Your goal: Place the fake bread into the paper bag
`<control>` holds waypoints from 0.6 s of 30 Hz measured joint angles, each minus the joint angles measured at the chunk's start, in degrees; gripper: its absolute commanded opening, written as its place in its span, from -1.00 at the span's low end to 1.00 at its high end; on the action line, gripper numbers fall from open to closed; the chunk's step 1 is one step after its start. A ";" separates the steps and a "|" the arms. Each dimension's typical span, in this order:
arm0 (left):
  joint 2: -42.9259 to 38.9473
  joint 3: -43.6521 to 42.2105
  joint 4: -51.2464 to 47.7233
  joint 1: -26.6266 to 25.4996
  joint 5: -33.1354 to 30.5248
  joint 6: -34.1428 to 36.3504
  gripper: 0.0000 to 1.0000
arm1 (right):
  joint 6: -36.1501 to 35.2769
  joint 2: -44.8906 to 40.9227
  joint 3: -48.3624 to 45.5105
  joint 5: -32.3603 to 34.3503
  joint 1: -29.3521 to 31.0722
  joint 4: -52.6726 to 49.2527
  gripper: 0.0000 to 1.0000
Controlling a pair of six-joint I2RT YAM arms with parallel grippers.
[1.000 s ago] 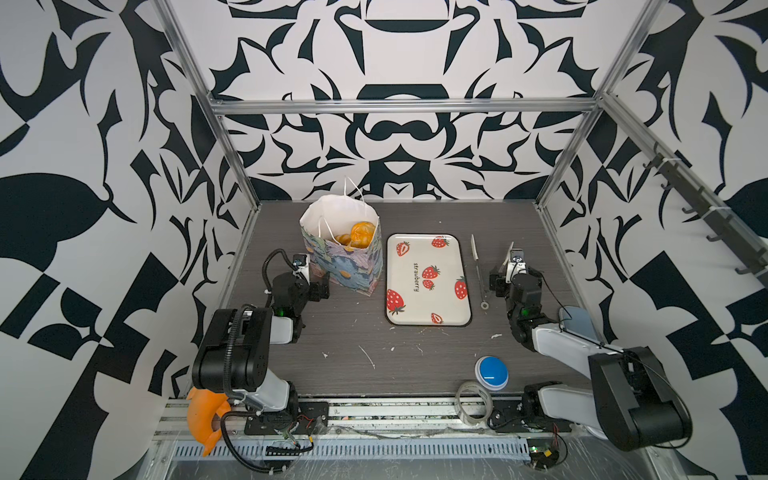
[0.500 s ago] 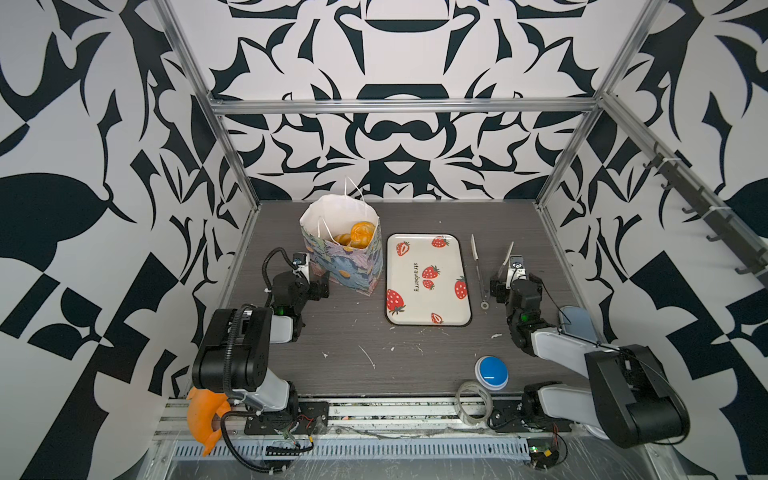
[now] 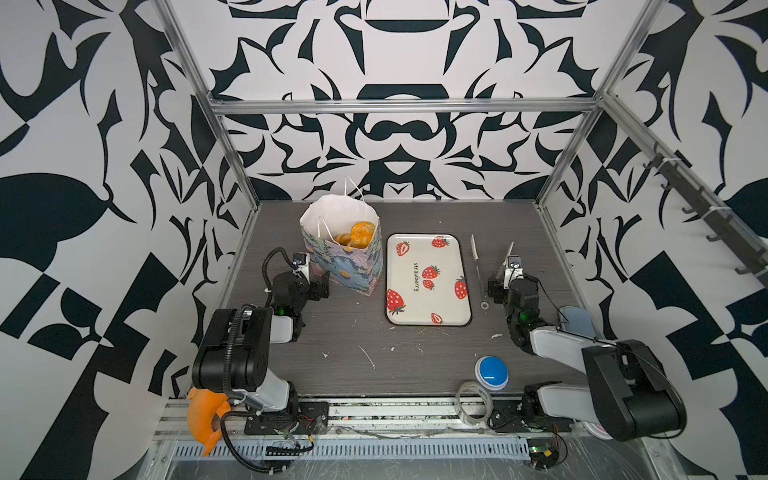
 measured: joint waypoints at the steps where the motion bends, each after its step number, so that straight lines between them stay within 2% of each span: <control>1: 0.00 0.00 0.00 0.00 0.00 0.00 0.99 | 0.13 0.55 0.26 -0.79 0.00 -0.02 0.78; 12: 0.00 0.00 0.00 0.00 -0.17 0.00 0.98 | 0.98 11.74 1.62 -5.68 -0.94 4.94 0.87; 17: 0.00 0.00 0.00 0.00 -0.17 0.00 0.98 | 2.36 13.22 2.84 -6.80 -2.80 5.44 0.89; 18: 0.00 0.00 0.00 0.00 -0.17 0.00 0.99 | 2.54 13.22 2.91 -6.78 -2.97 5.53 0.99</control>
